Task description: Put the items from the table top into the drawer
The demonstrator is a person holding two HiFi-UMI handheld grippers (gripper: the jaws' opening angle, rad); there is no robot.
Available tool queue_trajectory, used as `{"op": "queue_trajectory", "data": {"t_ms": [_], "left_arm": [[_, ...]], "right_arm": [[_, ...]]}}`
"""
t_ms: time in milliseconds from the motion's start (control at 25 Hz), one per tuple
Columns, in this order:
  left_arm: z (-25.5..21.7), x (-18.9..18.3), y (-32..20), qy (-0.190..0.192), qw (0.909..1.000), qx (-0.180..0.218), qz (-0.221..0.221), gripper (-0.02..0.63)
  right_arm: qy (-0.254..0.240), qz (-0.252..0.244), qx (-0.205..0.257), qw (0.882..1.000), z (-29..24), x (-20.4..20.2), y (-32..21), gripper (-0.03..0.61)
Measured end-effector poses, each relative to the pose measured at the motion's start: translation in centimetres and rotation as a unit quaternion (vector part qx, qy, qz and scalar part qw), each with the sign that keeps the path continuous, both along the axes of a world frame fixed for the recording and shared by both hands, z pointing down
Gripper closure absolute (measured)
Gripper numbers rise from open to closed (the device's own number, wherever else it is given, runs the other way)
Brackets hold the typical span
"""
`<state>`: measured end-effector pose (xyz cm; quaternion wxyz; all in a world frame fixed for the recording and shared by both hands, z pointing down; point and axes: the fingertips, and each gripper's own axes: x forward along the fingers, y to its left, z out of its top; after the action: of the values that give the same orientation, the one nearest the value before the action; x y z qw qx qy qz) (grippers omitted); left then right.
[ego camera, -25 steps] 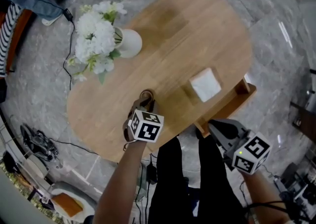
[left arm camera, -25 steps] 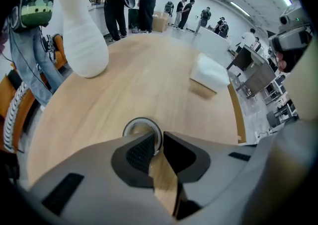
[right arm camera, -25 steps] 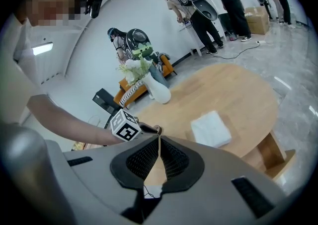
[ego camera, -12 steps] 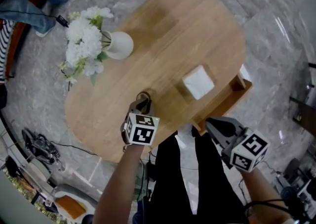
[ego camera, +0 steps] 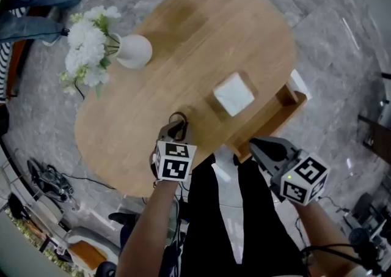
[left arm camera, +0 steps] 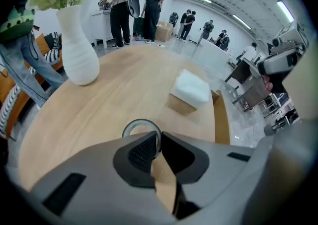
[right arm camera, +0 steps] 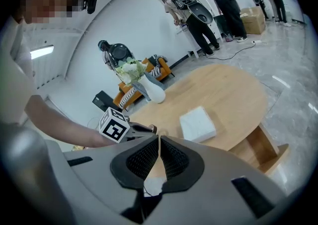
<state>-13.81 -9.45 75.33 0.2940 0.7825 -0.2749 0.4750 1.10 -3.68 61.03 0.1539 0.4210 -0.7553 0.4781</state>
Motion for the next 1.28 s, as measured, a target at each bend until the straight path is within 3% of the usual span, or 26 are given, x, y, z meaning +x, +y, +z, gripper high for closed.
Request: {"op": "queue_trajectory", "data": {"t_ms": [600,1280], "left_arm": [[-1.2,5.7,5.4,0.013,0.9995,-0.004,0.028,0.578],[1.1,12.9,13.0,0.047,0.9958,-0.031,0.072,0.577]], "right_arm": [[0.003,0.017,-0.010,1.000,0.6,4.9,4.7,0.542],[-0.007,0.022,-0.030,0.999,3.2,8.9,9.1,0.543]]}}
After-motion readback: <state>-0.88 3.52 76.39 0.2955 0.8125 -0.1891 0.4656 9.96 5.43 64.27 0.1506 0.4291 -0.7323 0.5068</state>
